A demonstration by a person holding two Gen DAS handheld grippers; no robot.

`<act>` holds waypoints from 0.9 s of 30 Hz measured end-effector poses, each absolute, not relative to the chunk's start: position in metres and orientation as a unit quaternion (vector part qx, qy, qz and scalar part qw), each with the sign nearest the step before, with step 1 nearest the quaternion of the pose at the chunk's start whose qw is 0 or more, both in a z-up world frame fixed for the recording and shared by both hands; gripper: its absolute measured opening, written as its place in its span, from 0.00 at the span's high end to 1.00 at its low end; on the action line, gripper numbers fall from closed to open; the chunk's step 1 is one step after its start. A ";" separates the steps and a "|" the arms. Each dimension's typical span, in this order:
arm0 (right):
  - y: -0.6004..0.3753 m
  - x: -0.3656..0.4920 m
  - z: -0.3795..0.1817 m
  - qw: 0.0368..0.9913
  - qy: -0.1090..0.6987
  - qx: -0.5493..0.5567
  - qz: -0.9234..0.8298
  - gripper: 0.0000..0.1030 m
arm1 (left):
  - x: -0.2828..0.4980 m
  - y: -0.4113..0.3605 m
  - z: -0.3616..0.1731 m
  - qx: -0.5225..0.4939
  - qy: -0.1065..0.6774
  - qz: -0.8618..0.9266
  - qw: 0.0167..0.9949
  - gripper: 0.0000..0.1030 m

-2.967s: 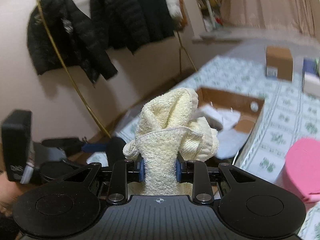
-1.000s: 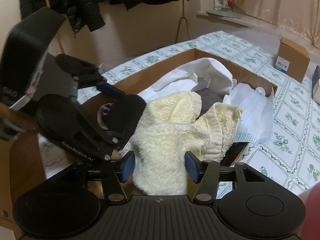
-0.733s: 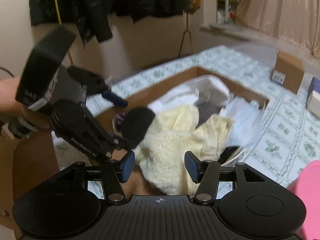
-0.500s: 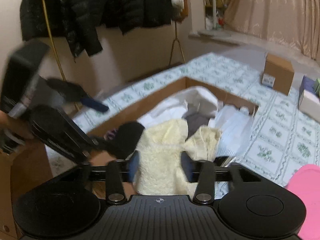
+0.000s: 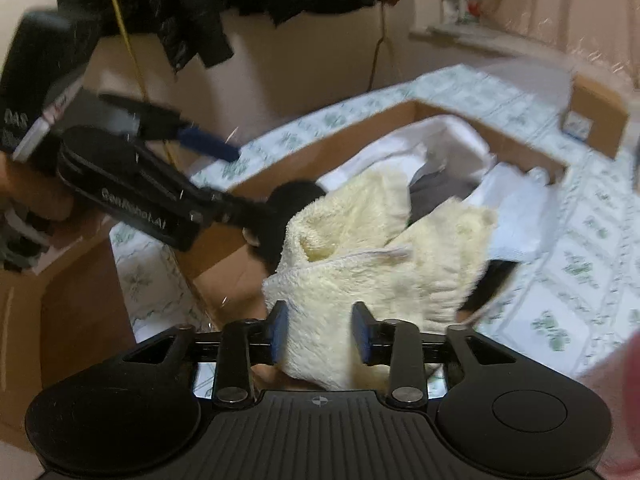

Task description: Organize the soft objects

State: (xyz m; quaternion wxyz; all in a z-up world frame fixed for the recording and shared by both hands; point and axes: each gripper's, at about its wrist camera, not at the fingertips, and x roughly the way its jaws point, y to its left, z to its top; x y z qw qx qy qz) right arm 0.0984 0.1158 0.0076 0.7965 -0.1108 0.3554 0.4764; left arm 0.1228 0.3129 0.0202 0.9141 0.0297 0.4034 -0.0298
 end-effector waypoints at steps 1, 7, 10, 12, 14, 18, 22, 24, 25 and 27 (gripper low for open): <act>0.109 0.095 0.012 0.804 0.348 -0.100 0.471 0.44 | 0.119 0.312 0.021 0.022 0.401 -0.026 0.915 0.16; 0.077 0.069 0.030 0.838 0.326 -0.079 0.430 0.36 | 0.091 0.305 0.029 -0.036 0.382 0.007 0.924 0.11; 0.065 0.057 0.036 0.850 0.329 -0.065 0.406 0.31 | 0.076 0.300 0.035 -0.055 0.367 0.031 0.928 0.04; 0.056 0.048 0.038 0.855 0.333 -0.055 0.393 0.24 | 0.066 0.296 0.039 -0.068 0.358 0.039 0.931 0.02; 0.050 0.039 0.041 0.858 0.335 -0.048 0.386 0.21 | 0.055 0.291 0.041 -0.078 0.351 0.045 0.932 0.01; 0.038 0.024 0.047 0.858 0.344 -0.043 0.378 0.20 | 0.038 0.276 0.044 -0.078 0.337 0.058 0.936 0.01; 0.024 0.011 0.049 0.862 0.351 -0.038 0.364 0.20 | 0.021 0.263 0.048 -0.086 0.325 0.078 0.939 0.01; 0.019 0.005 0.051 0.867 0.348 -0.041 0.353 0.20 | 0.013 0.256 0.049 -0.089 0.320 0.085 0.939 0.01; 0.016 0.003 0.052 0.869 0.347 -0.042 0.350 0.20 | 0.009 0.253 0.049 -0.090 0.318 0.087 0.940 0.01; 0.009 -0.001 0.055 0.872 0.345 -0.038 0.346 0.20 | 0.003 0.245 0.051 -0.084 0.318 0.096 0.940 0.01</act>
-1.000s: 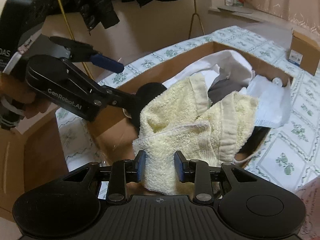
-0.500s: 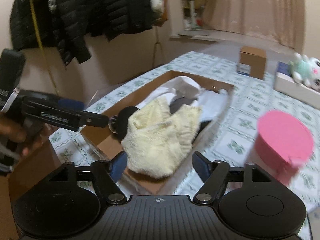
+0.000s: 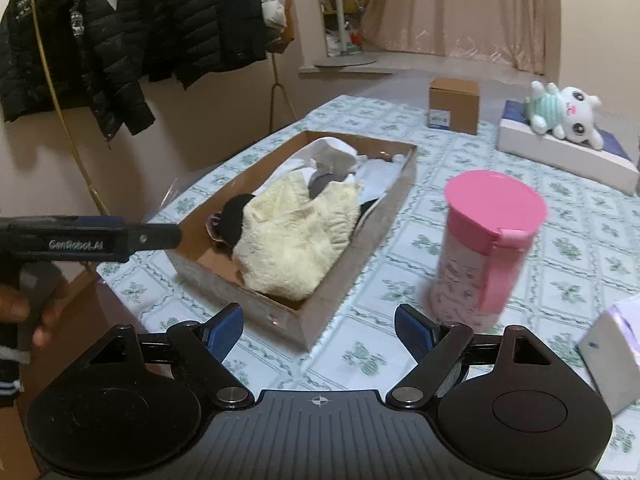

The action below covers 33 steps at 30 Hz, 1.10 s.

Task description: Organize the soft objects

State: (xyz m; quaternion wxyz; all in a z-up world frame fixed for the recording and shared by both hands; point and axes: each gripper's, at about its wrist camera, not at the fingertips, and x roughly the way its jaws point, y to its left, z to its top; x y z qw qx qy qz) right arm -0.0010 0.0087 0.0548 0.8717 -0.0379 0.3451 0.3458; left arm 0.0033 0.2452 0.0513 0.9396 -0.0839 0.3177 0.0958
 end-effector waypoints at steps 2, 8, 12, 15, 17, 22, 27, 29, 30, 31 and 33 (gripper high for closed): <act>0.003 -0.003 0.057 0.875 0.343 -0.036 0.340 0.20 | -0.003 0.235 0.054 -0.070 0.315 0.109 0.940 0.01; -0.011 -0.015 0.066 0.893 0.327 -0.041 0.308 0.20 | -0.018 0.217 0.063 -0.077 0.303 0.102 0.944 0.05; -0.022 -0.019 0.073 0.896 0.324 -0.028 0.303 0.20 | -0.024 0.210 0.070 -0.079 0.301 0.108 0.944 0.06; -0.028 -0.021 0.079 0.896 0.324 -0.019 0.302 0.20 | -0.030 0.202 0.077 -0.070 0.291 0.116 0.947 0.06; -0.030 -0.024 0.083 0.898 0.321 -0.013 0.300 0.20 | -0.034 0.200 0.082 -0.075 0.288 0.116 0.947 0.06; -0.033 -0.031 0.088 0.897 0.332 -0.004 0.294 0.20 | -0.043 0.197 0.090 -0.095 0.292 0.105 0.946 0.06; -0.033 -0.038 0.085 0.892 0.349 -0.008 0.287 0.20 | -0.052 0.186 0.092 -0.088 0.306 0.108 0.942 0.06; -0.034 -0.040 0.082 0.891 0.355 -0.008 0.283 0.20 | -0.056 0.181 0.091 -0.086 0.313 0.106 0.940 0.06; -0.035 -0.041 0.082 0.890 0.357 -0.007 0.282 0.20 | -0.058 0.179 0.090 -0.084 0.317 0.104 0.939 0.06; -0.036 -0.043 0.081 0.890 0.359 -0.006 0.282 0.20 | -0.060 0.178 0.089 -0.083 0.321 0.102 0.938 0.06; -0.037 -0.046 0.081 0.890 0.361 -0.004 0.280 0.20 | -0.064 0.174 0.088 -0.080 0.329 0.101 0.936 0.06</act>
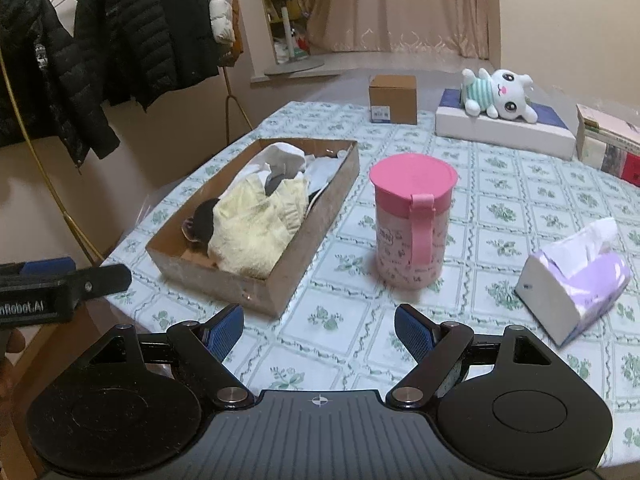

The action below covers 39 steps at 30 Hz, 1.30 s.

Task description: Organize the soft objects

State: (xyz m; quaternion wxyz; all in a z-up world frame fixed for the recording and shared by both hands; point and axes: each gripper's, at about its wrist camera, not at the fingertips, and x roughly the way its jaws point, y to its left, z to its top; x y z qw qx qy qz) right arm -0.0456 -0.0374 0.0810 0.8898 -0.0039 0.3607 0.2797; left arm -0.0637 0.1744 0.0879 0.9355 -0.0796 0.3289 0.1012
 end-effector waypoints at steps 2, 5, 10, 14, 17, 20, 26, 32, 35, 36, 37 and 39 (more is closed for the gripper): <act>-0.038 -0.049 0.081 0.891 0.359 -0.001 0.279 0.20 | -0.067 0.171 0.086 -0.078 0.339 0.100 0.932 0.06; -0.038 -0.056 0.083 0.893 0.355 -0.004 0.275 0.20 | -0.071 0.170 0.084 -0.080 0.349 0.100 0.928 0.06; -0.038 -0.063 0.087 0.896 0.350 -0.010 0.274 0.20 | -0.074 0.166 0.085 -0.075 0.355 0.111 0.925 0.05; -0.037 -0.067 0.088 0.898 0.346 -0.014 0.273 0.20 | -0.075 0.162 0.084 -0.072 0.359 0.115 0.923 0.05; -0.036 -0.069 0.087 0.896 0.348 -0.015 0.275 0.20 | -0.075 0.161 0.083 -0.070 0.360 0.114 0.923 0.05; -0.036 -0.071 0.088 0.896 0.346 -0.015 0.276 0.20 | -0.075 0.159 0.083 -0.067 0.360 0.113 0.924 0.05; -0.037 -0.072 0.092 0.900 0.340 -0.015 0.273 0.20 | -0.075 0.158 0.081 -0.061 0.361 0.117 0.923 0.05; -0.038 -0.072 0.092 0.900 0.340 -0.014 0.273 0.20 | -0.074 0.156 0.080 -0.059 0.361 0.117 0.923 0.05; -0.038 -0.072 0.092 0.900 0.341 -0.012 0.271 0.20 | -0.074 0.156 0.080 -0.059 0.361 0.117 0.923 0.05; -0.038 -0.072 0.092 0.900 0.341 -0.012 0.270 0.20 | -0.074 0.156 0.080 -0.059 0.361 0.117 0.924 0.05; -0.038 -0.072 0.092 0.901 0.341 -0.012 0.270 0.20 | -0.074 0.156 0.080 -0.059 0.361 0.116 0.923 0.05; -0.039 -0.072 0.092 0.901 0.341 -0.011 0.268 0.20 | -0.073 0.155 0.079 -0.058 0.361 0.115 0.923 0.05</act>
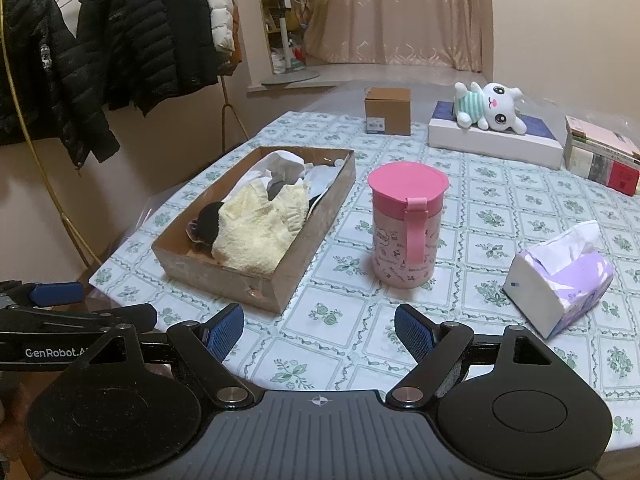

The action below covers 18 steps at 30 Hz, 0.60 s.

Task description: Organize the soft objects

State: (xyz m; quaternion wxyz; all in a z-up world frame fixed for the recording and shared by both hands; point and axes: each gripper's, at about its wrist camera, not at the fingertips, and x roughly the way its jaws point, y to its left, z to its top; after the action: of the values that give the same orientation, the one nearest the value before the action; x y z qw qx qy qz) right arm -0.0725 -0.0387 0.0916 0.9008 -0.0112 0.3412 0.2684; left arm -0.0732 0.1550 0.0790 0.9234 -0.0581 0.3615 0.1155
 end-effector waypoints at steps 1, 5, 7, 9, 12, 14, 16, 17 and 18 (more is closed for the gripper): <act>-0.039 -0.073 0.092 0.901 0.341 -0.011 0.268 0.20 | -0.073 0.155 0.079 -0.057 0.361 0.116 0.923 0.05; -0.038 -0.072 0.091 0.901 0.343 -0.011 0.267 0.20 | -0.073 0.154 0.079 -0.058 0.361 0.115 0.923 0.05; -0.038 -0.072 0.091 0.901 0.343 -0.011 0.266 0.20 | -0.073 0.154 0.079 -0.058 0.361 0.115 0.924 0.05; -0.038 -0.072 0.091 0.901 0.343 -0.011 0.266 0.20 | -0.073 0.154 0.079 -0.058 0.361 0.114 0.924 0.05; -0.038 -0.072 0.090 0.901 0.342 -0.011 0.266 0.20 | -0.073 0.155 0.078 -0.058 0.361 0.114 0.924 0.05; -0.038 -0.072 0.090 0.901 0.343 -0.011 0.266 0.20 | -0.073 0.155 0.078 -0.059 0.361 0.114 0.924 0.05; -0.038 -0.072 0.090 0.901 0.343 -0.011 0.266 0.20 | -0.073 0.154 0.079 -0.058 0.361 0.113 0.924 0.05; -0.038 -0.072 0.090 0.901 0.342 -0.010 0.266 0.20 | -0.073 0.154 0.079 -0.057 0.361 0.114 0.924 0.05; -0.038 -0.072 0.090 0.901 0.342 -0.011 0.266 0.20 | -0.073 0.154 0.079 -0.058 0.361 0.113 0.924 0.05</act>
State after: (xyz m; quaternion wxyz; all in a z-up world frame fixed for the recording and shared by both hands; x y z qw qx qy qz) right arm -0.0720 -0.0381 0.0903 0.9010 -0.0108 0.3424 0.2660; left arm -0.0728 0.1544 0.0786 0.9240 -0.0576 0.3606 0.1133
